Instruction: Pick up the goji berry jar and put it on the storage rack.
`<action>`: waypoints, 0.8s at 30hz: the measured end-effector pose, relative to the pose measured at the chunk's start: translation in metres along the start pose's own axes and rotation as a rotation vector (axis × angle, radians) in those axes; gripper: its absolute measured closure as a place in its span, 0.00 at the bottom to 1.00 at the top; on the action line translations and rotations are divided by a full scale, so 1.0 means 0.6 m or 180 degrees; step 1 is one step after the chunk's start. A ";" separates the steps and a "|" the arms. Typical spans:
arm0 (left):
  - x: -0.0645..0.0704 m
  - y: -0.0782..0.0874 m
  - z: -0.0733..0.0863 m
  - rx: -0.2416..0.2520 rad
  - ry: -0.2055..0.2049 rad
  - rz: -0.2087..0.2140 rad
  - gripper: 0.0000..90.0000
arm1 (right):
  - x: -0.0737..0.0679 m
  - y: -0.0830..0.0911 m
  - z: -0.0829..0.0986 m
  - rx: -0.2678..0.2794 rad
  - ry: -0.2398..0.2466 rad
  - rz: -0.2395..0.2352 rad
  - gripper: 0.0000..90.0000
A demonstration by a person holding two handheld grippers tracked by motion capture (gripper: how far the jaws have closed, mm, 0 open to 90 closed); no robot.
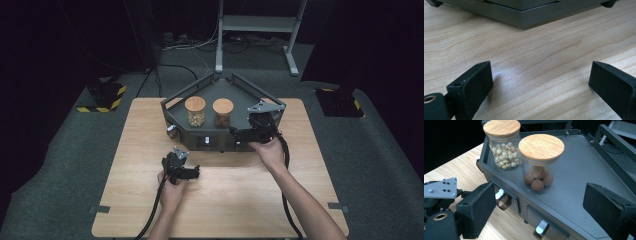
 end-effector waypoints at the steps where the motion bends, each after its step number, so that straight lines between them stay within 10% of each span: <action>1: 0.000 0.000 0.000 0.0000 0.0000 0.0000 0.06 | 0.000 0.000 0.000 0.0000 0.0000 0.0000 0.13; 24: 0.000 0.000 0.000 0.0001 0.0001 0.0000 0.06 | 0.046 0.016 0.044 -0.0033 -0.0202 0.0100 0.12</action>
Point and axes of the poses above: each handheld gripper's, and its own axes: y roughly backward along the jaws, z roughly out of its underside, x roughly to its right, the point moved 8 cm from there along -y, roughly forward along the jaws, and after that the axes turned 7 degrees about z, right-handed, at the moved point
